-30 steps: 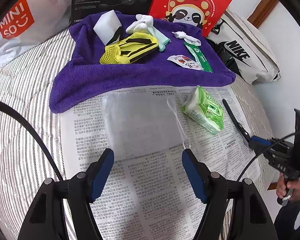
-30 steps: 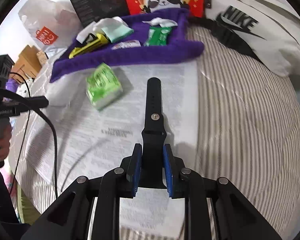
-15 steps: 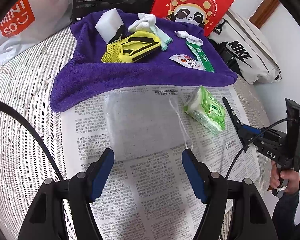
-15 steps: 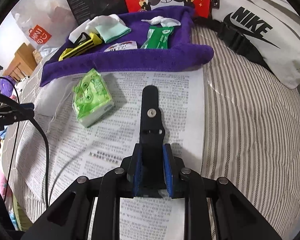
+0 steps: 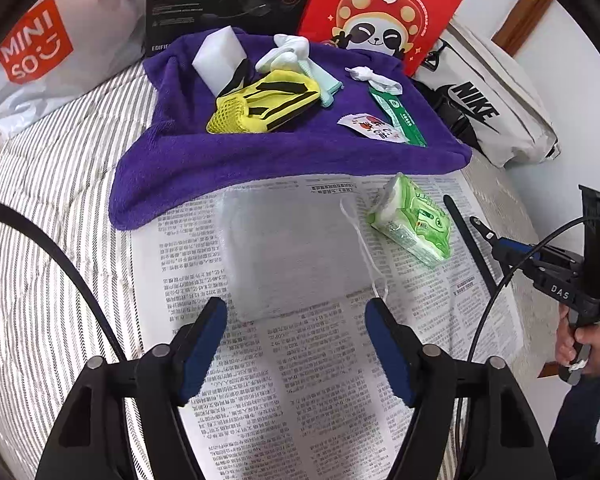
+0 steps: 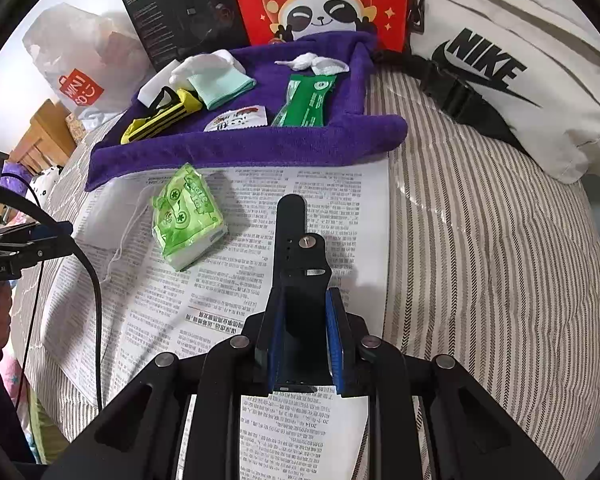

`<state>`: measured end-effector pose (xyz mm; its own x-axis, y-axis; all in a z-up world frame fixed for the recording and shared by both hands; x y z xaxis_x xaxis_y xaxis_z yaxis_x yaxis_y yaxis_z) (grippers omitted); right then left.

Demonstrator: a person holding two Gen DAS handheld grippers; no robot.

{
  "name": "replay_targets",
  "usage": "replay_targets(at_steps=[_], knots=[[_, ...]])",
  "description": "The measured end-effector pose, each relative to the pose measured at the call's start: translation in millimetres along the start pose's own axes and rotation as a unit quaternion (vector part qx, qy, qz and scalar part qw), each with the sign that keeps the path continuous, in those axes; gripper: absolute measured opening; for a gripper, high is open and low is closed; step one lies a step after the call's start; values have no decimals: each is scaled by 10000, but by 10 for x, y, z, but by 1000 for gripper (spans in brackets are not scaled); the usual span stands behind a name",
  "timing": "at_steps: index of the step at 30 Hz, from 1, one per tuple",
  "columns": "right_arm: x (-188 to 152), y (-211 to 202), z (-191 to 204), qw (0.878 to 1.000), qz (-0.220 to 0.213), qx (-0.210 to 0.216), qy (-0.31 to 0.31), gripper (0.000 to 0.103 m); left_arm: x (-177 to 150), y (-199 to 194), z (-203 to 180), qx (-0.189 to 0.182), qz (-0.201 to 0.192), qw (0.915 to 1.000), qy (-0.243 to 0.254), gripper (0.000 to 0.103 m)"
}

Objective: Organize soft objects
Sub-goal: 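Hold the black strap with the right gripper while the left gripper approaches the white mesh bag, then grasp the white mesh bag with the left gripper while the right gripper holds the strap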

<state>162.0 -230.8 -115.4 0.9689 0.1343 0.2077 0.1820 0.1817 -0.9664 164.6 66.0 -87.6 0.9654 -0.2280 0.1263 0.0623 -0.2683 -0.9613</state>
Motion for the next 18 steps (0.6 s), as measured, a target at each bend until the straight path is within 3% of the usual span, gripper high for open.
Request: replay_targets(at_steps=[8, 12, 14, 18], knots=[[-22, -20, 53, 9999, -23, 119, -109, 21, 248, 234, -124, 118, 87, 9999, -4, 80], [-42, 0, 70, 9996, 14, 184, -212, 21, 360, 262, -132, -152, -110, 9996, -195, 85], [-51, 24, 65, 9995, 38, 216, -234, 21, 404, 306, -146, -223, -26, 9995, -231, 90], [-67, 86, 42, 9993, 84, 288, -209, 21, 468, 407, -337, 481, -4, 9988, 109, 99]])
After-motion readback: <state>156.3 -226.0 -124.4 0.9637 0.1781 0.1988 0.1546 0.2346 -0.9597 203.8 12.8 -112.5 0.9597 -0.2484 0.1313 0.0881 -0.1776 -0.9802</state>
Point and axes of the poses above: each gripper's, at about its wrist camera, not at the fingertips, and y roughly the way its jaws point, z to its left, x to its top, the point moved 2 cm from there along y, roughly the way its jaws point, and after that the axes turned 15 degrees about z, right-handed, at the moved point
